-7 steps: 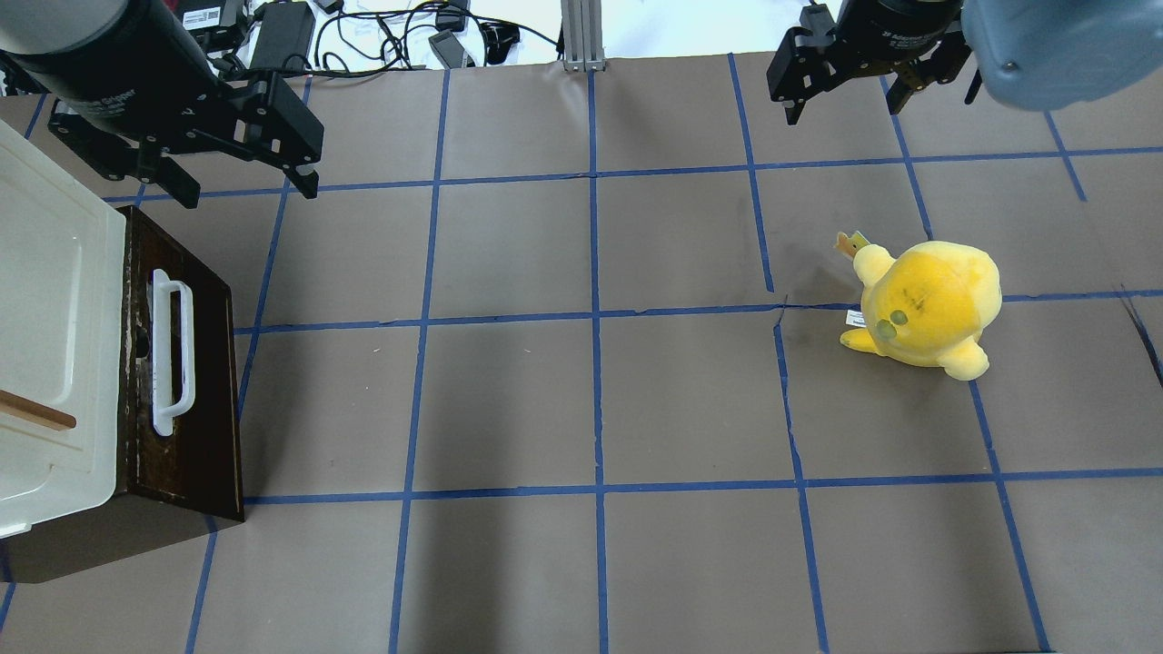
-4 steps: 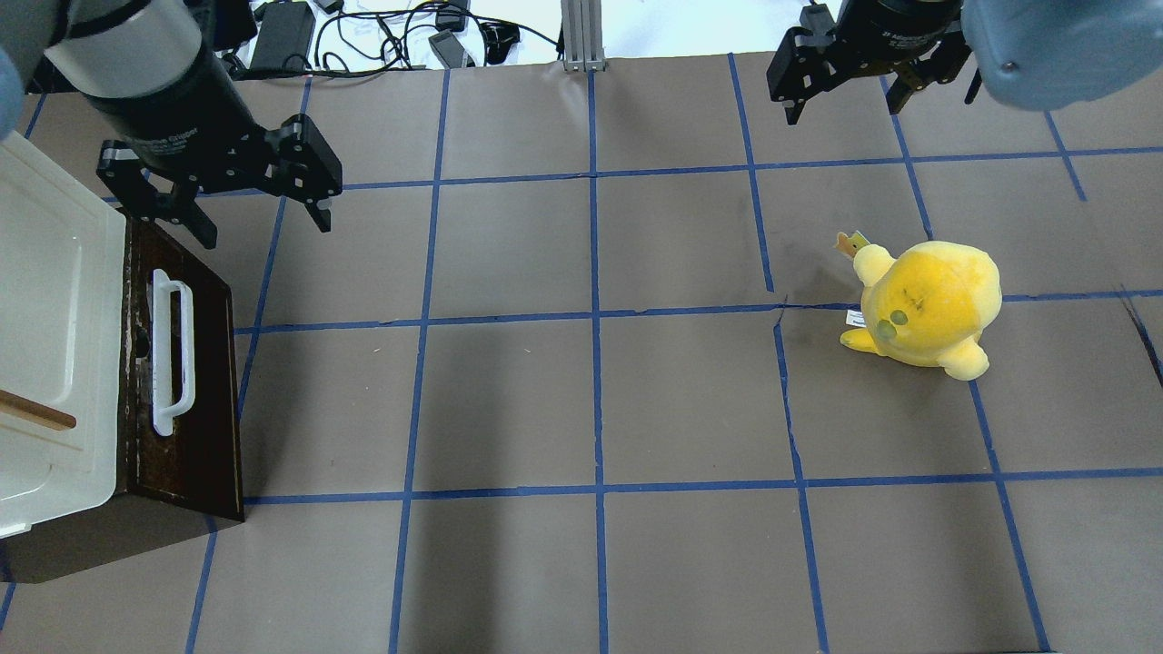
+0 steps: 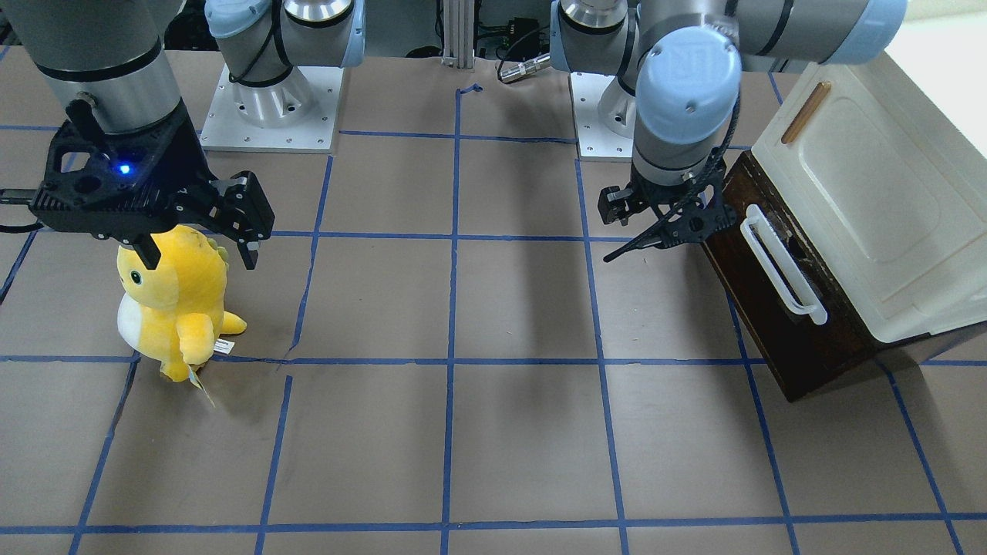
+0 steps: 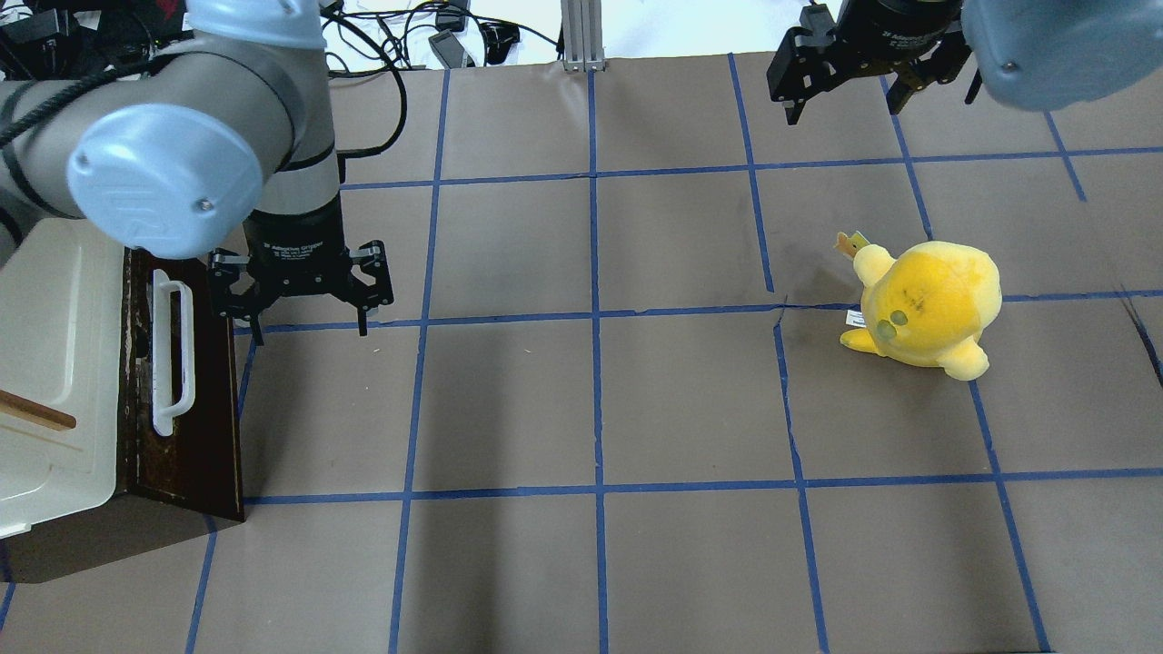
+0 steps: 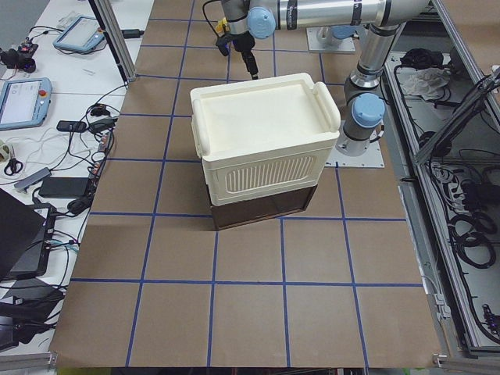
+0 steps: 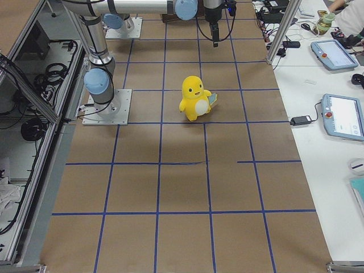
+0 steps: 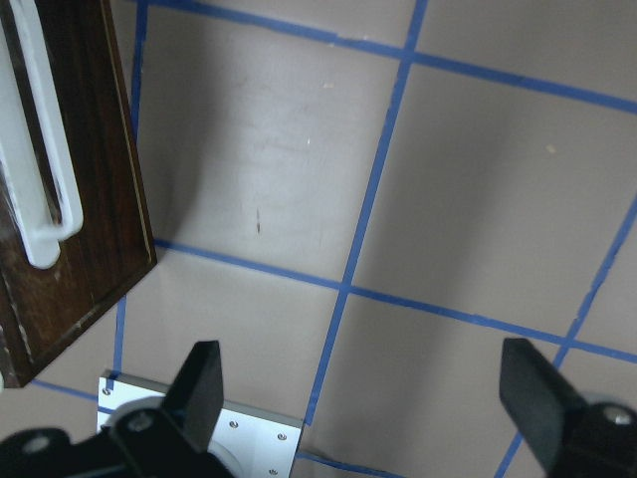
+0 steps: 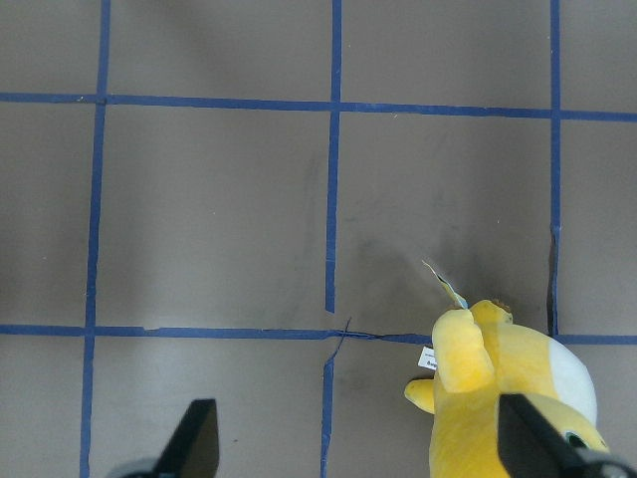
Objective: Pull drawer sideways
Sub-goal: 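Move the left gripper down to the white drawer handle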
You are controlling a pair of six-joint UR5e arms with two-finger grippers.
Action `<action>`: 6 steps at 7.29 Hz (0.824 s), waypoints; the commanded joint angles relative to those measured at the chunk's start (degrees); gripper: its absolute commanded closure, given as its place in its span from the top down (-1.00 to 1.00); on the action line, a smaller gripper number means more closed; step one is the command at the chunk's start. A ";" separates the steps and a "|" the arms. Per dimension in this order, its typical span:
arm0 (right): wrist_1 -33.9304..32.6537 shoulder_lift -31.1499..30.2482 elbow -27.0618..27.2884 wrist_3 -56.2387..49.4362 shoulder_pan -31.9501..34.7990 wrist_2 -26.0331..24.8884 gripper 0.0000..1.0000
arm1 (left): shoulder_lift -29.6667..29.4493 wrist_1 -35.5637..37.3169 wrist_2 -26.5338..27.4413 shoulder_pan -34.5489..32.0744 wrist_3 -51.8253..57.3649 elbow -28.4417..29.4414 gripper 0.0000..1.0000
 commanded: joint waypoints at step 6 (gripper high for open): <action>0.00 0.00 0.00 0.00 0.00 0.08 1.00 | -18.45 -13.41 40.96 -4.84 -13.80 -4.36 1.00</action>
